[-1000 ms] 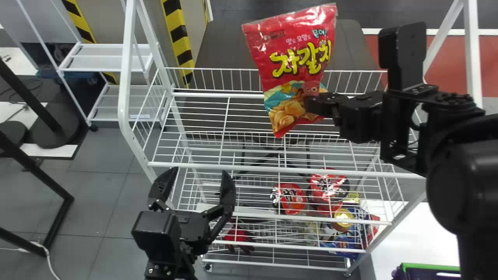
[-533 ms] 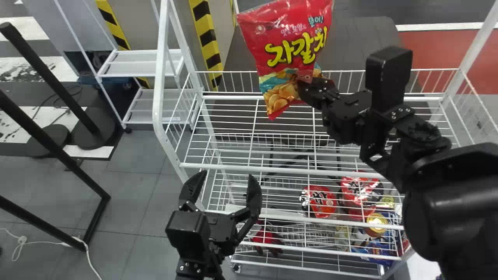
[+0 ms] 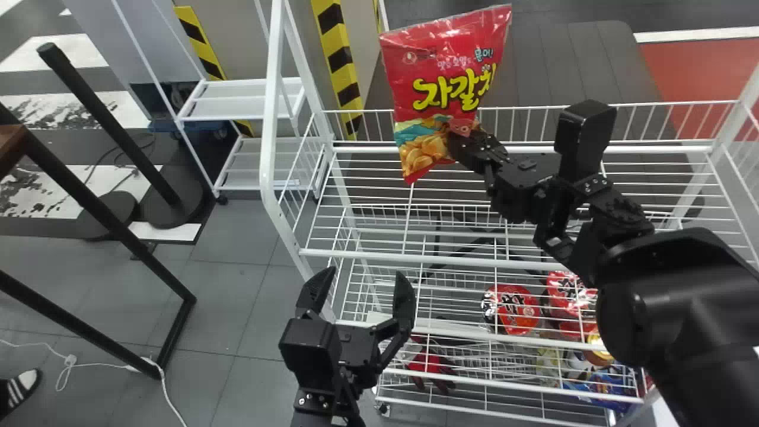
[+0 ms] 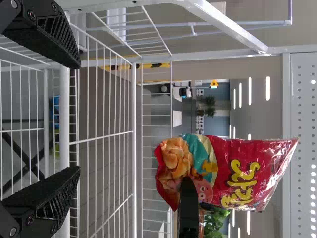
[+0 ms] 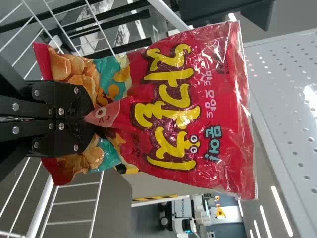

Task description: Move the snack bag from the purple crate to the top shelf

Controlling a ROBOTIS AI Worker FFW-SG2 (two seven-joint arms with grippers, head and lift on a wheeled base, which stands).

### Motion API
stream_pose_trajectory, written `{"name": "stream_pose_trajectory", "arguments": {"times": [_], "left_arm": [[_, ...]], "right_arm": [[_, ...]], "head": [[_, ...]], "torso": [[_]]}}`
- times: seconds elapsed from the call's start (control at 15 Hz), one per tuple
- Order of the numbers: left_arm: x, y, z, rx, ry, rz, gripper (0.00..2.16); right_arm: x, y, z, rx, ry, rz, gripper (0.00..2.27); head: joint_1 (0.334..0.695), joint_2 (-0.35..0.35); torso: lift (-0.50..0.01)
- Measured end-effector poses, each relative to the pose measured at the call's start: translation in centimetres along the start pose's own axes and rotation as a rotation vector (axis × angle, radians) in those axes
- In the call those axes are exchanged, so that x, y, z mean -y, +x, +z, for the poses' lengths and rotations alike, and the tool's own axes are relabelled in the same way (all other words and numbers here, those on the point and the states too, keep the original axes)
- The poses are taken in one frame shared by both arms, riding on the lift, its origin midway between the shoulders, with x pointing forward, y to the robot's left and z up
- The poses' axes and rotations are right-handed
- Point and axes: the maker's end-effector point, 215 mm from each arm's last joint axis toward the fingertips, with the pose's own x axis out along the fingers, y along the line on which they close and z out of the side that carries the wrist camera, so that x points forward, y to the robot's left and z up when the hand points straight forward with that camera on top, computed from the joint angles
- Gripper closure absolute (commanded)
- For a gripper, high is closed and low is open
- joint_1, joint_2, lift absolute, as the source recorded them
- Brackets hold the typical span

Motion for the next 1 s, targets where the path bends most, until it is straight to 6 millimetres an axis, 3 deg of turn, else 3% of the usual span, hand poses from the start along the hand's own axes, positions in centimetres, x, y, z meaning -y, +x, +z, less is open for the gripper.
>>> {"name": "stream_pose_trajectory", "arguments": {"times": [0.2,0.4,0.6,1.0], "left_arm": [[-1.1,0.4,0.1,0.019,-0.017,0.010,0.08],[-2.2,0.5,0.4,0.038,-0.029,0.022,0.08],[-3.0,0.5,0.8,0.052,-0.036,0.031,0.08],[-3.1,0.0,0.9,0.065,-0.046,0.034,0.08]], "right_arm": [[0.4,2.8,0.6,0.026,0.064,0.002,1.66],[-1.2,4.2,0.2,0.018,0.091,0.042,1.66],[-2.2,4.3,-1.3,-0.012,0.097,0.050,1.66],[-1.3,4.0,-4.0,-0.059,0.099,0.006,1.65]], "head": [[0.695,0.228],[0.695,0.262],[0.695,0.284],[0.695,0.286]], "torso": [[0.000],[0.000],[0.000],[0.000]]}}
